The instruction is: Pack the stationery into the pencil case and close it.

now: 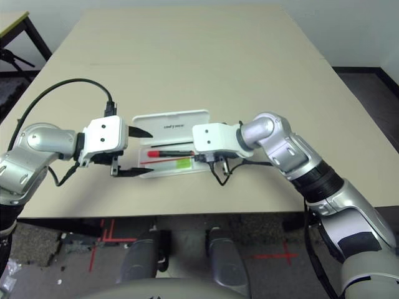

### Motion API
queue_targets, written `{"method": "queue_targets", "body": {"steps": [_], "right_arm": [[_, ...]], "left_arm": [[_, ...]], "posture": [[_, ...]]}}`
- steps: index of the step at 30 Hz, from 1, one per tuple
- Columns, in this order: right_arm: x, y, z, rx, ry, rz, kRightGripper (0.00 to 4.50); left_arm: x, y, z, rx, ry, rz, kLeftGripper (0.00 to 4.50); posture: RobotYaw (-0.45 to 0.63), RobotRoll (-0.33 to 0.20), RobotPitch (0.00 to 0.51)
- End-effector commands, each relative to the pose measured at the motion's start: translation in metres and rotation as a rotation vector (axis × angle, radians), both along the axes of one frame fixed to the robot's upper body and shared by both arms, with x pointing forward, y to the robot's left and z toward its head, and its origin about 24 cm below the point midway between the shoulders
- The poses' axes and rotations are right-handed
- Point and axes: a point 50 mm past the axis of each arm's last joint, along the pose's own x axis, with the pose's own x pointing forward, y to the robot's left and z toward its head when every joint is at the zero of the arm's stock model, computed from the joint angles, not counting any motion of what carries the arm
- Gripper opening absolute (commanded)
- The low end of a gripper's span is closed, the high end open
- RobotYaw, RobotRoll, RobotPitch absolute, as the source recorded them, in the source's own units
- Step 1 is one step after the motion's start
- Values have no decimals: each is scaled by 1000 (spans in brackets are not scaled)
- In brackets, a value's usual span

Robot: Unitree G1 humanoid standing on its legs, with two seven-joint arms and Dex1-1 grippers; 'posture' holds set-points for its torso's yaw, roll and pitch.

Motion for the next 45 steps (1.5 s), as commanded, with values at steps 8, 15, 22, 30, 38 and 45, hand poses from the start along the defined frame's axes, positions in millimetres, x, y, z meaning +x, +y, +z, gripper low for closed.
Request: {"method": "queue_targets", "body": {"steps": [8,15,22,30,38,45], "right_arm": [[-2,2,-8,-30,21,17,748],[-2,2,-3,-2,0,25,3224],[-1,-10,14,82,4,-17,4457],[-24,-63,35,209,146,-174,4457],[-40,-105,42,288,203,-362,4457],[-41,-111,36,311,216,-402,4457]], "left_arm": [[0,0,-2,19,0,3,4500],[1,1,-2,22,1,2,4500],[1,1,-3,24,1,2,4500],[-1,5,-4,26,4,22,4500],[-1,10,-6,23,13,41,4500],[1,13,-7,27,19,57,4500]], "posture": [[23,0,113],[18,0,111],[22,0,107],[25,0,106],[9,0,109],[7,0,111]]}}
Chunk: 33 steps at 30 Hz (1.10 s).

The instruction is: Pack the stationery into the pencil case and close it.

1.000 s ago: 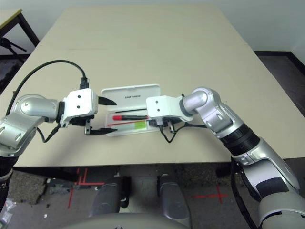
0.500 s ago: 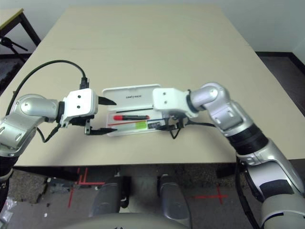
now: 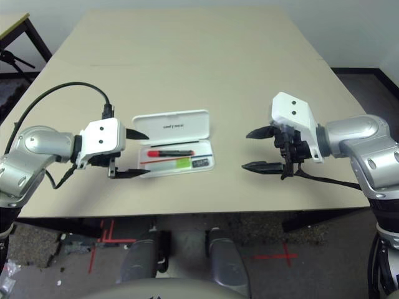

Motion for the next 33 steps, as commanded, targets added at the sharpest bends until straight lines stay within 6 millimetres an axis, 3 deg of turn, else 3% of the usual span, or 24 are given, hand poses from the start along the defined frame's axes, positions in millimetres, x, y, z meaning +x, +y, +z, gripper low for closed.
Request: {"method": "queue_targets", "body": {"steps": [1,8,11,21,24,29,33], "right_arm": [[0,0,3,13,-14,-7,4457],[2,0,5,54,-18,-18,4457],[2,0,4,58,-14,-17,4500],[3,1,0,49,-12,-18,4500],[3,1,0,47,-14,-18,4500],[3,2,-1,34,-13,-11,4500],[3,2,-1,28,-15,-9,4500]], "left_arm": [[1,6,-2,16,1,26,4500],[4,21,-4,46,6,106,4500],[16,38,-6,44,-7,237,3890],[44,84,-23,222,-84,489,69],[53,83,-23,221,-128,516,29],[72,63,-20,37,-150,503,29],[77,55,-23,24,-144,482,29]], "posture": [[7,0,111],[12,0,116],[15,0,120],[12,0,121],[1,0,120],[3,0,118],[-4,0,118]]}}
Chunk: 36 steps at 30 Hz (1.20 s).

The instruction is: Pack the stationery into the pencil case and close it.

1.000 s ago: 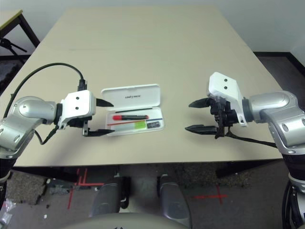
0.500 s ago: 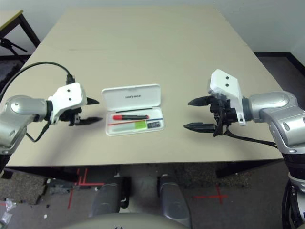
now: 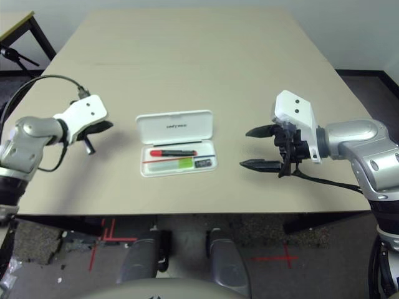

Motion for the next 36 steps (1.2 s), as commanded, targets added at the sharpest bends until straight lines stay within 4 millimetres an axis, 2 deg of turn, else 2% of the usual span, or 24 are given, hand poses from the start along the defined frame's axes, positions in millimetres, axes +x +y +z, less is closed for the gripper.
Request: {"method": "queue_targets", "body": {"steps": [1,9,20,26,30,36], "right_arm": [[0,0,-1,-16,3,4,4500],[0,0,-1,-27,-2,4,4500],[0,-1,-3,-41,-1,-1,4500],[2,-1,-6,-51,-1,1,4500],[4,1,-7,-55,-1,5,4500],[5,1,-8,-65,-2,8,4500]], "left_arm": [[4,-3,-2,-27,12,-11,29],[3,-34,4,-211,46,-137,29],[-23,-59,2,-214,145,-342,29],[-40,-81,-24,-154,208,-424,29],[-40,-93,-39,-134,215,-432,29],[-39,-97,-55,-74,232,-441,29]], "posture": [[-6,0,118],[-7,0,118],[-20,0,116],[-11,0,113],[-9,0,112],[-12,0,112]]}}
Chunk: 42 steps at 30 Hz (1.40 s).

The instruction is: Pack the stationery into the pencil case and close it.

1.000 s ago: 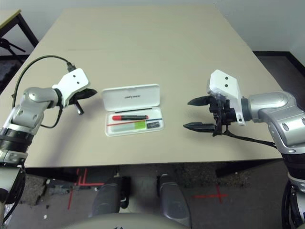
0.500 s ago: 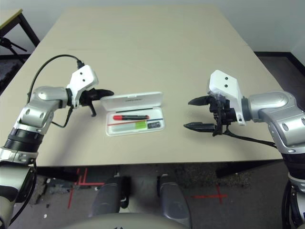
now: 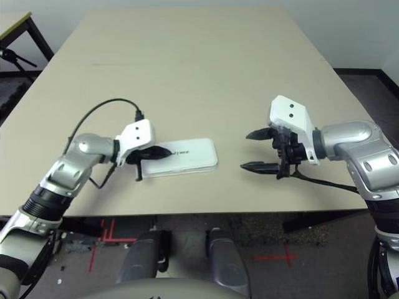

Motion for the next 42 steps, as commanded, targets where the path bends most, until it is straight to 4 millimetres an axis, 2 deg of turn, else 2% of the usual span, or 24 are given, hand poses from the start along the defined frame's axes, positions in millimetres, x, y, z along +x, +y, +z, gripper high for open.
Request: {"method": "queue_targets", "body": {"steps": [1,9,13,14,17,21,23,26,30,32,36,42], "right_arm": [[1,1,-2,-14,0,7,4500],[1,2,-4,-25,-2,3,4500],[4,2,-4,-13,-25,-17,4500],[5,2,-4,0,-38,-32,4500],[11,4,-1,80,-93,-76,4500],[26,1,-2,275,-191,-228,4500],[37,-7,-5,348,-276,-348,4500],[54,-26,-16,395,-358,-587,4500],[72,-55,-36,376,-459,-930,4500],[76,-69,-47,345,-493,-1090,4500],[77,-90,-66,297,-537,-1311,4500],[77,-96,-75,286,-576,-1404,4500]], "left_arm": [[-2,2,-20,79,45,-2,29],[-9,3,-32,125,68,-31,29],[-2,2,-14,-13,37,26,29],[1,3,-5,-66,14,54,191],[10,12,14,-203,-21,155,923],[20,37,34,-395,-76,341,2506],[26,55,41,-489,-119,467,3241],[39,94,45,-629,-199,739,4442],[45,151,31,-713,-285,1091,4442],[43,170,22,-723,-315,1195,4442],[41,194,12,-743,-368,1320,4442],[40,215,8,-770,-407,1438,4442]], "posture": [[-12,0,112],[-19,0,114],[-24,0,118],[-26,0,119],[-27,0,122],[-27,0,123],[-27,0,123],[-15,0,128],[-1,0,130],[4,0,131],[9,0,133],[3,0,135]]}}
